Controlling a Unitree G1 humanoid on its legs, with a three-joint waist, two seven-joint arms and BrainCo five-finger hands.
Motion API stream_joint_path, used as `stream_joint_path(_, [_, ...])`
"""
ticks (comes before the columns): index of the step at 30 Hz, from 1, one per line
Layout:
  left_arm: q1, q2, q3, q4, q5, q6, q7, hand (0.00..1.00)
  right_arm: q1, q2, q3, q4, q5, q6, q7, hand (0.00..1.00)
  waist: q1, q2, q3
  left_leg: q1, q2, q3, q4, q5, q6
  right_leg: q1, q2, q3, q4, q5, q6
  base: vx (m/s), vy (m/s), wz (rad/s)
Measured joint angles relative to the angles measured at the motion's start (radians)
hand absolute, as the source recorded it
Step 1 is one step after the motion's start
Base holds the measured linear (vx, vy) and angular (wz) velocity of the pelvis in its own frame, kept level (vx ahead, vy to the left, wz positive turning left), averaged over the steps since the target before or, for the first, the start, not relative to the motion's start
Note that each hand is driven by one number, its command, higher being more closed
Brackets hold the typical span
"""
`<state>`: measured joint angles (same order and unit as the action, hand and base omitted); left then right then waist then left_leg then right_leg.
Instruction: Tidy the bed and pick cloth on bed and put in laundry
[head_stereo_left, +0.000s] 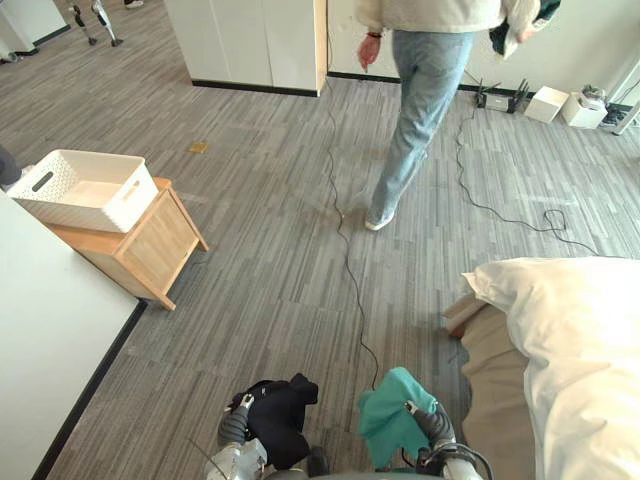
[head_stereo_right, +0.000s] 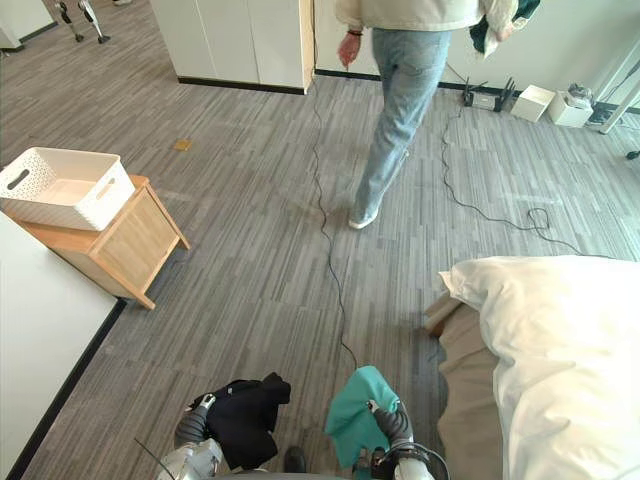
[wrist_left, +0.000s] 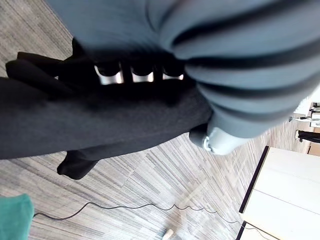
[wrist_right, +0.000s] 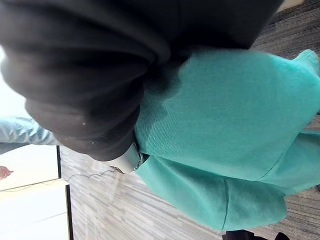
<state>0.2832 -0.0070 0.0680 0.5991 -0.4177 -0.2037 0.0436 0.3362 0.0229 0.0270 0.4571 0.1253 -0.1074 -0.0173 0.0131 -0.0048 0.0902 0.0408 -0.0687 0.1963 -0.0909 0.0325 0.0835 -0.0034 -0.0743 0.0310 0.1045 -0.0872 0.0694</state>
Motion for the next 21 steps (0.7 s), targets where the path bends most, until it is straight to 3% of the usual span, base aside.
stream_joint_path(7, [-0.031,0.003,-0.112,0.046,0.044,0.004,0.005,1.0,-0.021,-0.015,0.002,0.085,0.0,0.0,-0.001,1.0,0.0,0.0,0.0,-0.001,-0.001,-0.008,0.0,-0.004,-0.006,0.0,0.0,-0.01,-0.01,0.0,0.0,0.0,0.0,0.03])
stream_joint_path(12, [-0.096,0.001,-0.227,0.13,0.088,0.044,0.034,1.0,-0.076,-0.038,0.014,0.186,0.0,-0.002,-0.006,1.0,-0.002,-0.008,0.004,-0.013,0.004,-0.027,0.022,-0.027,-0.023,0.018,0.003,-0.042,-0.043,-0.003,-0.005,0.02,-0.046,0.12])
stream_joint_path(14, [-0.111,0.01,-0.26,0.133,0.097,0.05,0.052,1.0,-0.092,-0.049,0.041,0.206,-0.001,-0.001,-0.006,1.0,0.004,-0.017,0.01,-0.079,0.027,-0.021,0.177,-0.118,-0.041,0.022,0.006,-0.065,-0.035,-0.018,-0.023,0.05,-0.091,-0.04])
stream_joint_path(15, [-0.117,0.011,-0.262,0.124,0.098,0.058,0.059,1.0,-0.103,-0.062,0.073,0.203,-0.001,-0.002,-0.007,1.0,0.004,-0.008,0.03,-0.13,0.065,-0.011,0.32,-0.195,-0.06,0.038,0.015,-0.085,-0.037,-0.026,-0.033,0.05,-0.126,-0.29])
stream_joint_path(16, [-0.119,0.011,-0.262,0.108,0.097,0.067,0.073,1.0,-0.108,-0.073,0.096,0.191,-0.001,-0.003,-0.008,1.0,0.006,0.006,0.046,-0.163,0.11,0.001,0.432,-0.253,-0.101,0.06,0.039,-0.113,-0.046,-0.032,-0.044,0.09,-0.128,-0.33])
stream_joint_path(18, [-0.131,0.026,-0.263,0.097,0.095,0.07,0.075,1.0,-0.103,-0.072,0.106,0.172,-0.001,-0.004,-0.024,1.0,0.003,0.001,0.063,-0.229,0.154,0.031,0.606,-0.257,-0.138,0.099,0.041,-0.119,-0.091,-0.026,-0.063,0.13,-0.082,-0.13])
stream_joint_path(19, [-0.143,0.029,-0.27,0.096,0.094,0.071,0.077,1.0,-0.105,-0.071,0.106,0.164,-0.001,-0.004,-0.03,1.0,0.004,-0.013,0.081,-0.278,0.171,0.056,0.693,-0.266,-0.143,0.121,0.036,-0.115,-0.101,-0.024,-0.067,0.15,-0.064,-0.07])
stream_joint_path(21, [-0.147,0.02,-0.292,0.074,0.075,0.071,0.088,1.0,-0.101,-0.087,0.097,0.159,-0.001,-0.002,-0.037,1.0,0.005,-0.006,0.087,-0.317,0.17,0.054,0.65,-0.273,-0.13,0.133,0.029,-0.106,-0.106,-0.04,-0.065,0.18,-0.029,-0.16])
